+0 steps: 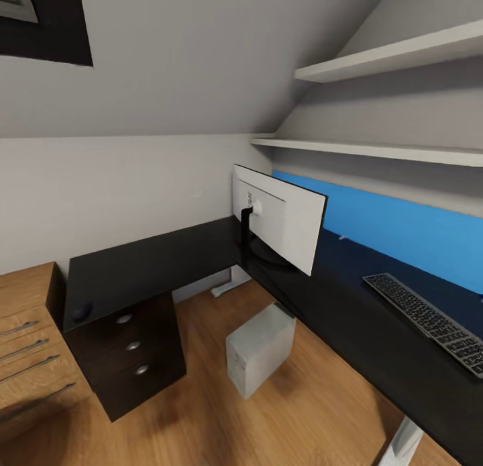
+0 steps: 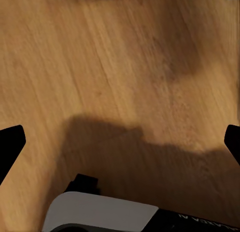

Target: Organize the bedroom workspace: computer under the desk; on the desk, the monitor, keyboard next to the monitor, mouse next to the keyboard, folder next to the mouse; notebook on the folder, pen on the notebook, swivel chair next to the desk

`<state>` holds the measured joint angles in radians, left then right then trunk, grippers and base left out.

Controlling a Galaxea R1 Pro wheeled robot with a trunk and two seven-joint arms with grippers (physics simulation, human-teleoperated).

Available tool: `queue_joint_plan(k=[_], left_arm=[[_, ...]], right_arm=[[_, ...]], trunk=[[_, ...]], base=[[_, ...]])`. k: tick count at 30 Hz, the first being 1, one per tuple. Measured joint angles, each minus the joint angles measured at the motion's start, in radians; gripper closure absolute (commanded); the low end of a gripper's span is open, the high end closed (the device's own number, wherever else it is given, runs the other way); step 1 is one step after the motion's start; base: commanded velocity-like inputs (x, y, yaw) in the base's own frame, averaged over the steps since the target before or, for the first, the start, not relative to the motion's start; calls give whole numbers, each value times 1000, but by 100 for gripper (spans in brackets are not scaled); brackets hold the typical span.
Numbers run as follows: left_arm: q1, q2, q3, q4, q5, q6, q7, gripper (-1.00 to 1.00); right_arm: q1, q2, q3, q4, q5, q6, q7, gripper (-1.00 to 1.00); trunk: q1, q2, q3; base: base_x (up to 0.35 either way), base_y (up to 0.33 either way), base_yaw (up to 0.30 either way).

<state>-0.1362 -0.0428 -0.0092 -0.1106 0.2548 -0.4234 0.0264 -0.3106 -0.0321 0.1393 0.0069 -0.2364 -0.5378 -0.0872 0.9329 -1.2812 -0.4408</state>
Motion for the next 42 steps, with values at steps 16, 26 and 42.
queue_joint_plan(k=[16, 26, 42], left_arm=[[0, 0, 0, 0, 0, 0, 0, -100], [0, 0, 0, 0, 0, 0, 0, -100], [0, -1, 0, 0, 0, 0, 0, -100]], right_arm=[[0, 4, 2, 1, 5, 0, 2, -100], [0, 4, 2, 1, 6, 0, 1, -100], [0, 6, 2, 2, 6, -9, -1, -100]], trunk=[[61, -112, -48], [100, -182, -80], [161, -294, -130]], base=[[0, 0, -21], [0, 0, 0], [0, 0, 0]])
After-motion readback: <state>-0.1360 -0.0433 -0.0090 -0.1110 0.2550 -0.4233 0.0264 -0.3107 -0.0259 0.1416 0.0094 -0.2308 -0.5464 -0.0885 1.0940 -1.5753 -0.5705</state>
